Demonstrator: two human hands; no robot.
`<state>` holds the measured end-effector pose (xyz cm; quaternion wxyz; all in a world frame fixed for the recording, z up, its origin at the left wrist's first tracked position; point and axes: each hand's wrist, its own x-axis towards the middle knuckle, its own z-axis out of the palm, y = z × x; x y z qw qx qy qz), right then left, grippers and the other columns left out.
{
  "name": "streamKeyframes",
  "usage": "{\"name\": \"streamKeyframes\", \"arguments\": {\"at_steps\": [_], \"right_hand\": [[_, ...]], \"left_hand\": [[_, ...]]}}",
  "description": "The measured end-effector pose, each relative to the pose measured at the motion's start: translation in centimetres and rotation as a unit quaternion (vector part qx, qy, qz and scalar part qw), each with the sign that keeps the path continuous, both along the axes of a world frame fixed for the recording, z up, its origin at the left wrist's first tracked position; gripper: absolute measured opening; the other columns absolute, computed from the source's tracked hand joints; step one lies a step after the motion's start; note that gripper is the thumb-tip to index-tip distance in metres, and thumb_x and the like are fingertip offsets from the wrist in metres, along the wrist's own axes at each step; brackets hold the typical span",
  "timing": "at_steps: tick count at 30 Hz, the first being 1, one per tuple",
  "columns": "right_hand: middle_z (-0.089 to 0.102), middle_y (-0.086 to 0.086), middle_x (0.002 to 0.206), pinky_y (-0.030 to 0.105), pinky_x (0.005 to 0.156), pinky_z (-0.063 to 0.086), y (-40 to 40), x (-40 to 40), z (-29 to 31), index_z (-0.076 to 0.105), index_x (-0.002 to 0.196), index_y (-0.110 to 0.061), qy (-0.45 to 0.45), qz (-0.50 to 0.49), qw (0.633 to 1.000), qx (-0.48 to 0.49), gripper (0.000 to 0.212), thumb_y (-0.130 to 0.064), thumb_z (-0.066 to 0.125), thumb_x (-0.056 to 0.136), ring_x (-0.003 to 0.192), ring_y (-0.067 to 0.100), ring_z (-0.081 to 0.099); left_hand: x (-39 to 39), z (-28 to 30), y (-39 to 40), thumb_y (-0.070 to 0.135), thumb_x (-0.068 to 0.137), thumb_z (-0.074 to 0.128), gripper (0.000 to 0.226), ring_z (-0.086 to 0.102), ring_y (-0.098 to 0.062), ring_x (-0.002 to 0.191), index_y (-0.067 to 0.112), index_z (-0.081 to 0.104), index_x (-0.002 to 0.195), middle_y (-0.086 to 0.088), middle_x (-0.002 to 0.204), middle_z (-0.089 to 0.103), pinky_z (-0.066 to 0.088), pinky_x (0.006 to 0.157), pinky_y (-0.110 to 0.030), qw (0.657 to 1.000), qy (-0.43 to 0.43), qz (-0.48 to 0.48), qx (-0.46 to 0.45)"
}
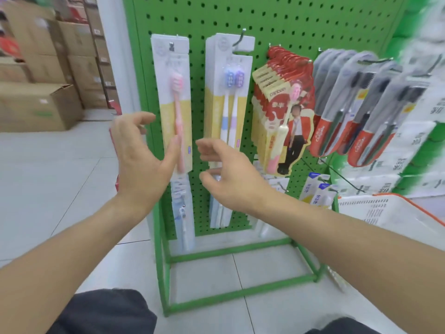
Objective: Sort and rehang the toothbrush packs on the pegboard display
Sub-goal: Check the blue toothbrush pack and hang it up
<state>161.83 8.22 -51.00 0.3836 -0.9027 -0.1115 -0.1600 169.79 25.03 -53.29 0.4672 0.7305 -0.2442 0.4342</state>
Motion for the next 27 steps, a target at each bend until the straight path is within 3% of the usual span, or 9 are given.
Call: {"name": "streamKeyframes", "arguments": {"at_steps": [3,6,10,12,14,16,19,21,27], "right_hand": [[0.046,0.005,0.154,0.038,0.110,0.047,1.6,1.2,1.1,0.031,0.156,-0.015,-0.014,-0.027,0.999,-0.015,0.067,-0.012,0.059,0.096,0.139,0.016,0.047],[0.050,0.013,0.149,0.039,0.105,0.049,2.8,2.1,2.0,0.023,0.158,-0.012,-0.038,-0.067,0.997,-0.005,0.070,-0.026,0.059,0.100,0.132,0.024,0.053],[0.065,0.005,0.119,0.023,0.074,0.048,3.8,3.5,3.1,0.020,0.155,-0.008,-0.055,-0.103,0.993,-0.012,0.085,-0.033,0.072,0.092,0.098,0.018,0.064],[0.060,-0.006,0.088,0.014,0.054,0.039,3.9,4.2,3.4,0.035,0.135,-0.008,-0.065,-0.117,0.990,-0.039,0.067,-0.034,0.077,0.089,0.075,0.010,0.058],[0.051,-0.011,0.078,0.018,0.048,0.037,3.9,4.5,3.5,0.036,0.110,-0.015,-0.071,-0.126,0.988,-0.044,0.048,-0.033,0.076,0.091,0.066,0.001,0.049],[0.051,-0.011,0.078,0.018,0.048,0.034,3.7,4.6,3.4,0.034,0.105,-0.018,-0.068,-0.124,0.989,-0.042,0.044,-0.030,0.074,0.093,0.066,-0.001,0.048],[0.052,-0.010,0.077,0.016,0.051,0.034,3.4,4.4,3.6,0.033,0.104,-0.018,-0.060,-0.135,0.987,-0.065,0.043,-0.029,0.073,0.094,0.065,-0.002,0.048],[0.053,-0.008,0.077,0.020,0.054,0.037,3.2,4.4,3.8,0.034,0.102,-0.017,-0.061,-0.139,0.985,-0.077,0.043,-0.029,0.074,0.094,0.066,0.001,0.051],[0.052,-0.008,0.077,0.021,0.051,0.033,3.2,3.9,4.1,0.034,0.100,-0.017,-0.052,-0.131,0.987,-0.084,0.043,-0.032,0.074,0.093,0.064,0.001,0.051]], "left_hand": [[0.7,0.0,0.0,0.039,0.091,0.071,0.057,0.055,-0.019,0.110,0.011,0.044,0.132,0.002,0.126,0.049,0.049,0.093,-0.042,0.991,0.130,-0.019,-0.031],[0.8,0.6,-0.1,0.032,0.096,0.067,0.038,0.063,-0.007,0.099,0.018,0.051,0.127,0.011,0.114,0.061,0.052,0.082,-0.023,0.977,0.186,-0.088,-0.057],[1.4,1.3,0.4,0.012,0.100,0.061,0.013,0.072,-0.007,0.088,0.021,0.067,0.106,0.012,0.097,0.075,0.058,0.075,-0.021,0.965,0.189,-0.178,-0.025],[2.0,1.6,0.8,0.009,0.101,0.058,0.017,0.074,-0.009,0.086,0.018,0.071,0.107,0.008,0.094,0.077,0.060,0.075,-0.025,0.952,0.222,-0.209,-0.023],[2.5,1.9,1.2,0.013,0.105,0.053,0.020,0.074,-0.012,0.086,0.016,0.072,0.103,0.006,0.091,0.077,0.062,0.078,-0.031,0.941,0.248,-0.232,-0.007],[3.0,2.1,1.5,0.022,0.105,0.052,0.020,0.073,-0.014,0.089,0.019,0.072,0.100,0.005,0.093,0.076,0.061,0.080,-0.035,0.953,0.234,-0.190,-0.013],[4.0,3.0,1.8,0.025,0.101,0.058,0.015,0.064,-0.003,0.088,0.019,0.066,0.112,0.005,0.102,0.070,0.050,0.079,-0.012,0.977,0.193,-0.067,-0.055],[4.9,3.6,1.5,0.028,0.098,0.064,0.030,0.060,0.002,0.087,0.014,0.060,0.124,0.006,0.106,0.066,0.043,0.072,-0.004,0.975,0.211,-0.056,-0.032],[6.8,3.1,0.0,0.031,0.090,0.076,0.047,0.065,-0.013,0.094,0.014,0.057,0.128,0.001,0.111,0.068,0.056,0.084,-0.031,0.966,0.248,-0.071,-0.028]]}}
